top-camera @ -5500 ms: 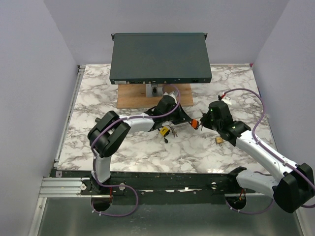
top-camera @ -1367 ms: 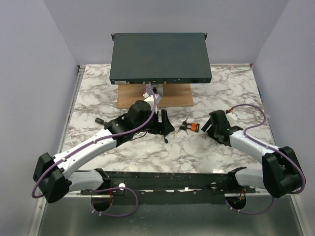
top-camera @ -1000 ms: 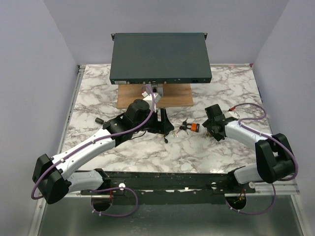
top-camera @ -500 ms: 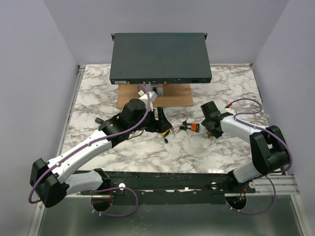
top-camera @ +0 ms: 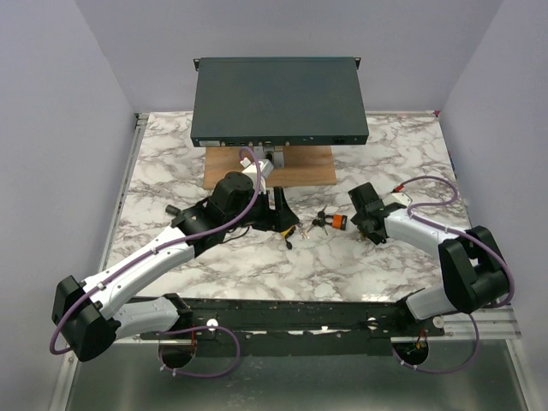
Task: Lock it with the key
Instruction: Pick up the lock from the center of the board, then lock the lock.
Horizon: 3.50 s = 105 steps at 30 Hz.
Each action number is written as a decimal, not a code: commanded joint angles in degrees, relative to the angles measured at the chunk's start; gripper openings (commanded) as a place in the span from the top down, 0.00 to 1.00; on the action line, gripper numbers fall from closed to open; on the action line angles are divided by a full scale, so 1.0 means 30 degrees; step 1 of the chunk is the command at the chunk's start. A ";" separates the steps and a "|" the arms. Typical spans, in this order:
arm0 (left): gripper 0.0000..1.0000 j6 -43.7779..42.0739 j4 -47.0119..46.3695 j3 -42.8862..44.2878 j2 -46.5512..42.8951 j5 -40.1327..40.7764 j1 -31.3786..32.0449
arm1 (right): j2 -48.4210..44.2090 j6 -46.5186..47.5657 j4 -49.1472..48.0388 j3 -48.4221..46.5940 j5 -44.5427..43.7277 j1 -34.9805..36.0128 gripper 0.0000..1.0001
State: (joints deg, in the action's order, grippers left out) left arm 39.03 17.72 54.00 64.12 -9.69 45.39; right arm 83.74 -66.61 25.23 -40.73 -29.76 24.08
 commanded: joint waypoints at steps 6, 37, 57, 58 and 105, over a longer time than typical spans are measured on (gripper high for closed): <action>0.28 0.0174 0.0204 0.0516 -0.0044 -0.0343 -0.0068 | 0.1577 -0.0882 0.3843 0.0324 -0.0129 0.1136 0.42; 0.28 -0.6268 0.2652 0.5501 -0.1625 -0.2269 -0.0725 | -0.5171 0.9794 0.3417 -0.7083 1.4525 0.1346 0.99; 0.28 -1.0734 0.1631 0.9236 -0.2259 -1.8943 -0.6512 | -0.6997 0.0042 -0.8109 -0.9586 3.0977 0.1720 1.00; 0.28 -1.0821 0.1735 0.9520 -0.2024 -1.9322 -0.6515 | -0.6997 -0.0384 -0.8696 -0.9597 3.1118 0.1749 0.99; 0.72 -0.7163 -0.2707 0.9184 0.0374 -2.3048 -0.6951 | -0.4577 -0.2505 -1.1869 -1.1468 3.0839 0.4572 0.99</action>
State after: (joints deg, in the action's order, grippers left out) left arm 19.51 8.56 81.82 66.43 -76.79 24.82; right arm 69.71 -75.09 -10.17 -72.58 62.67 37.28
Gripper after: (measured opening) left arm 0.304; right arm 0.348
